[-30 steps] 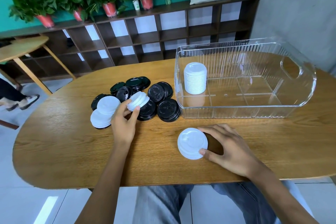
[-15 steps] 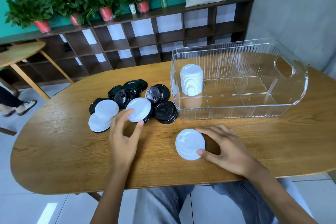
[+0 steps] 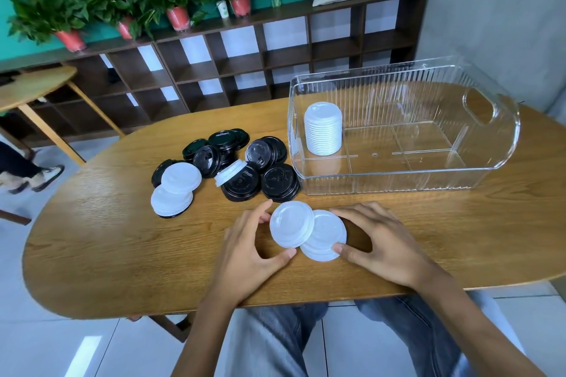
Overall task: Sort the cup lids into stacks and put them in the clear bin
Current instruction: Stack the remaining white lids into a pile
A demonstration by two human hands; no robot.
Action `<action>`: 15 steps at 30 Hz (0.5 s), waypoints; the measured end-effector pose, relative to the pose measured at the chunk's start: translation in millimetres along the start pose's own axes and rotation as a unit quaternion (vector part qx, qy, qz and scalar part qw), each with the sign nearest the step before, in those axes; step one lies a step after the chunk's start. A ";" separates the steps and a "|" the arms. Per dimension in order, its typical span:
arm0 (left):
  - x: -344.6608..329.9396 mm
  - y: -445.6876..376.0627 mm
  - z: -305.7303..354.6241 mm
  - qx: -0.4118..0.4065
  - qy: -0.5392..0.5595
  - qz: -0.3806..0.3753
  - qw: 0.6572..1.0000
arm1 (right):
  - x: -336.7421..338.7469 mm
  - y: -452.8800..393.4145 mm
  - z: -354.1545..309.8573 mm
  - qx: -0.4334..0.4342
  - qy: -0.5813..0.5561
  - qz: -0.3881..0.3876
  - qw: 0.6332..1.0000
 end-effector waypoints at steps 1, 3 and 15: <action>-0.5 0.2 -0.4 -0.001 0.005 -0.003 1.000 | -0.4 -0.1 0.3 0.000 0.002 0.001 1.000; -0.7 0.3 -0.5 -0.004 0.023 -0.009 1.000 | -1.0 0.1 0.6 0.001 0.004 0.001 1.000; -16.2 -1.5 25.4 -0.019 0.067 -0.039 0.997 | 0.5 0.1 -0.8 0.001 0.003 -0.011 1.000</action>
Point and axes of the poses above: each hand's wrist, its own y-axis away from the middle knuckle, its own x-axis out of the back of the hand, z = x × y, the point moved 2 cm from there along -y, towards the middle knuckle, and after that the axes turned 3 degrees about y, right-handed, at the moved point
